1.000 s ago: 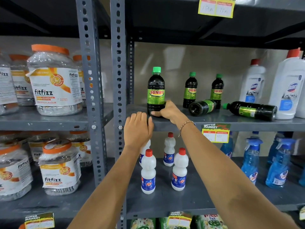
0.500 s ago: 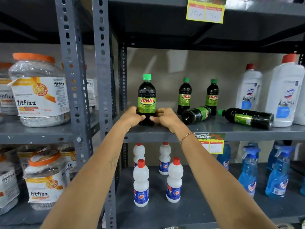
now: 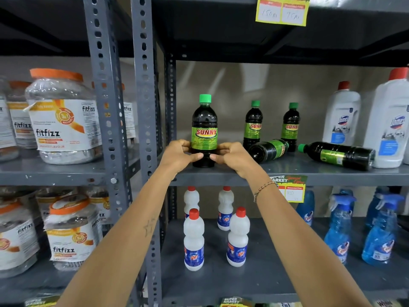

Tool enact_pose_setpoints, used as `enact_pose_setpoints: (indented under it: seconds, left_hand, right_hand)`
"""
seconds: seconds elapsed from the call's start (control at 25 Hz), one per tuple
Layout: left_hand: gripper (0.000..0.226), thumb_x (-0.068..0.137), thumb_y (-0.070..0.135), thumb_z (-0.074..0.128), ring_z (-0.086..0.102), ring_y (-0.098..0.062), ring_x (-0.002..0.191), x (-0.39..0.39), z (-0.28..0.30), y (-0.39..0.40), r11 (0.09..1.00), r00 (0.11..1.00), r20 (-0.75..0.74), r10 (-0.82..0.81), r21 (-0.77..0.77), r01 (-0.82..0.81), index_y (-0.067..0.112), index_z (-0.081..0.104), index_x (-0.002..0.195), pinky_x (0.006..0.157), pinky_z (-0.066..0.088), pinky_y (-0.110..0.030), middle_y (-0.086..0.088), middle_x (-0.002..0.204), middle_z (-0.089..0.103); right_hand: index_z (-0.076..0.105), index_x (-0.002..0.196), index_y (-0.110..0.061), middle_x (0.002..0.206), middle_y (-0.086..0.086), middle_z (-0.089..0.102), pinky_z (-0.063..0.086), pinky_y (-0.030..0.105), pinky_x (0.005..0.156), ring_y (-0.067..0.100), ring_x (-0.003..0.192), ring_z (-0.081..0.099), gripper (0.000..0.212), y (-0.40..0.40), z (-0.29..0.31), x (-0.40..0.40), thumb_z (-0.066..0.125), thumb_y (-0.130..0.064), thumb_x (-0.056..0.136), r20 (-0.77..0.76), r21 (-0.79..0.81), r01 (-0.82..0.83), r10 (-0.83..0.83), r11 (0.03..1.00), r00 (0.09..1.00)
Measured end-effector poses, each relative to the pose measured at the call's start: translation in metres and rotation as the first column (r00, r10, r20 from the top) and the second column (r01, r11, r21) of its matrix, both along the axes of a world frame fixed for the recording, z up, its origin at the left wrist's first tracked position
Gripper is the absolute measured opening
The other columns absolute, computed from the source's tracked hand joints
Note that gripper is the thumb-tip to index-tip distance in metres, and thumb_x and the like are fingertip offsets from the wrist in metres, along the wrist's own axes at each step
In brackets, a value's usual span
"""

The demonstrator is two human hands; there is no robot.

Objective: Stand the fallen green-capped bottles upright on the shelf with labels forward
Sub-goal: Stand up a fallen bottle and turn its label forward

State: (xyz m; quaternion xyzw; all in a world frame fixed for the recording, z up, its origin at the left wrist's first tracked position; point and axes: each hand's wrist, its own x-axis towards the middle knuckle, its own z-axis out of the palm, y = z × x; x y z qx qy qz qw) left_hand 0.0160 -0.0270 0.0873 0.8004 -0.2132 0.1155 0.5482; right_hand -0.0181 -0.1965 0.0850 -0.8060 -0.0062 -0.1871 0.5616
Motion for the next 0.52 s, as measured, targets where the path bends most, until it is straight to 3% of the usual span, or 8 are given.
enact_pose_setpoints:
  seconds: [0.52]
  left_hand:
    - [0.050, 0.070, 0.023, 0.084, 0.063, -0.012, 0.094, -0.030, -0.001, 0.017, 1.000, 0.999, 0.034, 0.003, -0.003, -0.003, 0.012, 0.063, 0.114, 0.086, 0.047, -0.024, -0.003, 0.110, 0.069]
  right_hand:
    - [0.061, 0.123, -0.001, 0.112, 0.012, 0.067, 0.050, 0.033, 0.098, 0.022, 0.108, 0.063, 0.038, 0.010, 0.003, -0.035, 0.068, 0.000, 0.085, 0.015, -0.022, -0.050, 0.050, 0.999, 0.999]
